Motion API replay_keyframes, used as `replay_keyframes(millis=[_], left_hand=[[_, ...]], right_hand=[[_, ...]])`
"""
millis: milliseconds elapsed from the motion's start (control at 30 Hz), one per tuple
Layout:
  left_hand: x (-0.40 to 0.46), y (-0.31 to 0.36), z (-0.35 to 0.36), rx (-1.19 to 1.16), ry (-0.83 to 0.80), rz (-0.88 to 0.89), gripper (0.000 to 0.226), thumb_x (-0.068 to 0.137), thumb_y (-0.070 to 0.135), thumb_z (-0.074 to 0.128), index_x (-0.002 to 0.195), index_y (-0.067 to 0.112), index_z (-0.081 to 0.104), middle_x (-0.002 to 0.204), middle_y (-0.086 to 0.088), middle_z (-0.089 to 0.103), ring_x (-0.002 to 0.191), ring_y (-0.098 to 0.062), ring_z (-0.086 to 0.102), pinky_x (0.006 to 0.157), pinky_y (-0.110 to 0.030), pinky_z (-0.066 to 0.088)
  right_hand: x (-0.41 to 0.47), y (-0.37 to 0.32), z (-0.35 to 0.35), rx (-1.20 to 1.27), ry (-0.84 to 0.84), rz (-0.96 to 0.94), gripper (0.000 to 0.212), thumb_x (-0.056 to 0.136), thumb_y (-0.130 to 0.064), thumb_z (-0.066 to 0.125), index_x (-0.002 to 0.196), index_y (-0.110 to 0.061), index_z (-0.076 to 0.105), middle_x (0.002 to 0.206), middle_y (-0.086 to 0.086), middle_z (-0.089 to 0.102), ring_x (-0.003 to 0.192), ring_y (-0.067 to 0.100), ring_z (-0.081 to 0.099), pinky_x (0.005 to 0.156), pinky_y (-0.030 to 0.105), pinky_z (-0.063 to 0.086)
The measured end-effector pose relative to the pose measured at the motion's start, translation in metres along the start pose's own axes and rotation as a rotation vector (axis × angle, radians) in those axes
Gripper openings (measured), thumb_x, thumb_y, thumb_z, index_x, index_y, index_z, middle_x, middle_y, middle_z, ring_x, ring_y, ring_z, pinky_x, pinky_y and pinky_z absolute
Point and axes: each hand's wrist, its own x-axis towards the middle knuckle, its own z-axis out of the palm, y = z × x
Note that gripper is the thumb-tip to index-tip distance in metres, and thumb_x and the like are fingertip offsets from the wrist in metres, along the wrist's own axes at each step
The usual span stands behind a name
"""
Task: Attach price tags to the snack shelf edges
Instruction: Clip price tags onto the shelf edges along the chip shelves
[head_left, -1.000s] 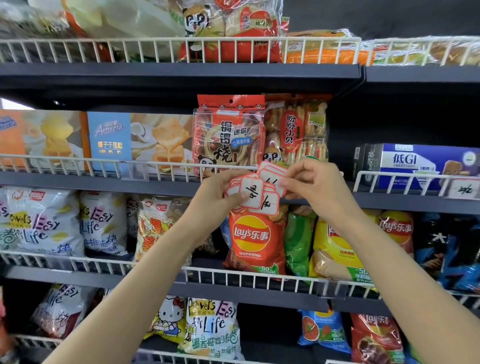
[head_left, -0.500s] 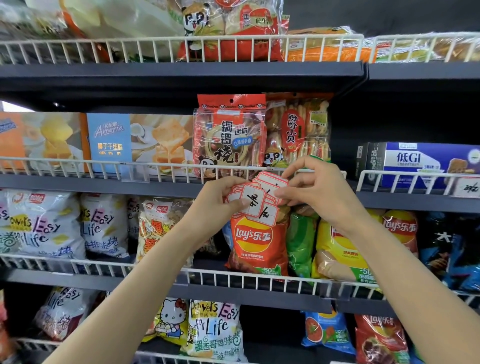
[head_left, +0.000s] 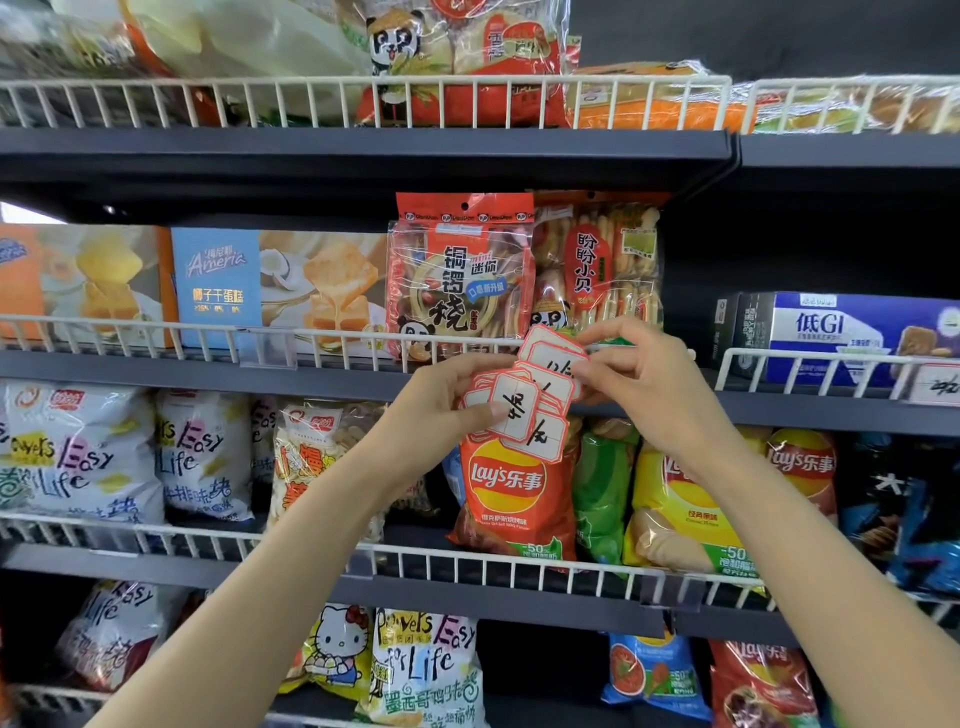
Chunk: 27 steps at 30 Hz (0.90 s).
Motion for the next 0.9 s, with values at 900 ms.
replay_keyframes(millis=[900], left_hand=[[0.023,-0.011,0.012,0.447,0.098,-0.024,0.018,0.090,0.011,0.058,0.104,0.023,0.056,0.105,-0.001,0.068,0.097,-0.019,0.064,0.089,-0.037,0.051]], right_hand=[[0.020,0.020,-0.006,-0.182,0.329,-0.033,0.019,0.090,-0.009,0.056,0.104,-0.014,0.068,0.089,0.002,0.071,0.081,0.013,0.068,0.073,0.039,0.057]])
